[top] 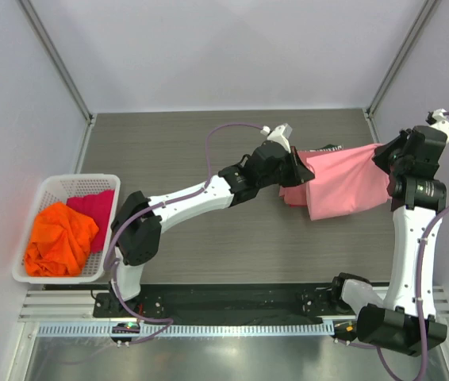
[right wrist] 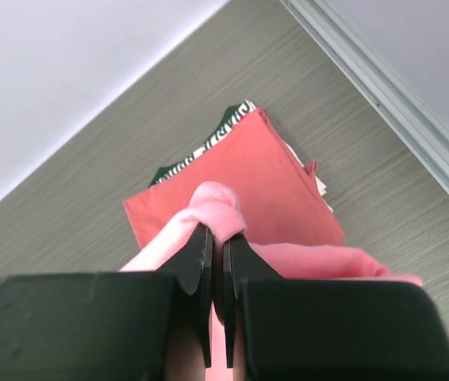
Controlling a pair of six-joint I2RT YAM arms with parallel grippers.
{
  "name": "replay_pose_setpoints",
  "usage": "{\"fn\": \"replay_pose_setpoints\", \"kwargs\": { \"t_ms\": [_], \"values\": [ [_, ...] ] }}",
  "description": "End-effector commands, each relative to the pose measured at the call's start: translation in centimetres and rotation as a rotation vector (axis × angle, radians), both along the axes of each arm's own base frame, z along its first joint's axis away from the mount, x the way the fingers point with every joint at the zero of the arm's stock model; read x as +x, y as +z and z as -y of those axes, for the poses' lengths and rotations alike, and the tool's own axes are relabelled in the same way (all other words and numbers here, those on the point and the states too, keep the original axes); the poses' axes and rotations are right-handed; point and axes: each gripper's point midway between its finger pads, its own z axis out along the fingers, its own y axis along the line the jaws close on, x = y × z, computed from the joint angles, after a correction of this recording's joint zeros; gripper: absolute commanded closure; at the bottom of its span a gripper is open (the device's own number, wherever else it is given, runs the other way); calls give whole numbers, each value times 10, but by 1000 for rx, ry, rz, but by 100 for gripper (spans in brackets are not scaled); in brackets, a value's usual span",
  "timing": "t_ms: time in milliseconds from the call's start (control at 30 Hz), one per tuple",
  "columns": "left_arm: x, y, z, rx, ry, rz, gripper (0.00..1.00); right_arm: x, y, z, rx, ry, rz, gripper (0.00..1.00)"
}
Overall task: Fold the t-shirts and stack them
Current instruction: Neatly place the folded tshirt to the corner
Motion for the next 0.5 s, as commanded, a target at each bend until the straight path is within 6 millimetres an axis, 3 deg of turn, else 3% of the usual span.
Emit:
{"fn": "replay_pose_setpoints", "kwargs": {
  "t_ms": [0, 367, 433, 467],
  "values": [
    [17, 44, -12, -69, 70, 104, 100, 11, -12, 8, -6, -9, -35, 99],
    [63, 33, -20, -49, 133, 114, 100, 49, -66, 12, 63, 1, -112, 99],
    [70, 23, -17, -35, 129, 97, 100, 55, -70, 15, 65, -2, -120, 99],
    [75, 28, -17, -44, 133, 102, 100, 57, -71, 15, 67, -1, -124, 99]
  ]
}}
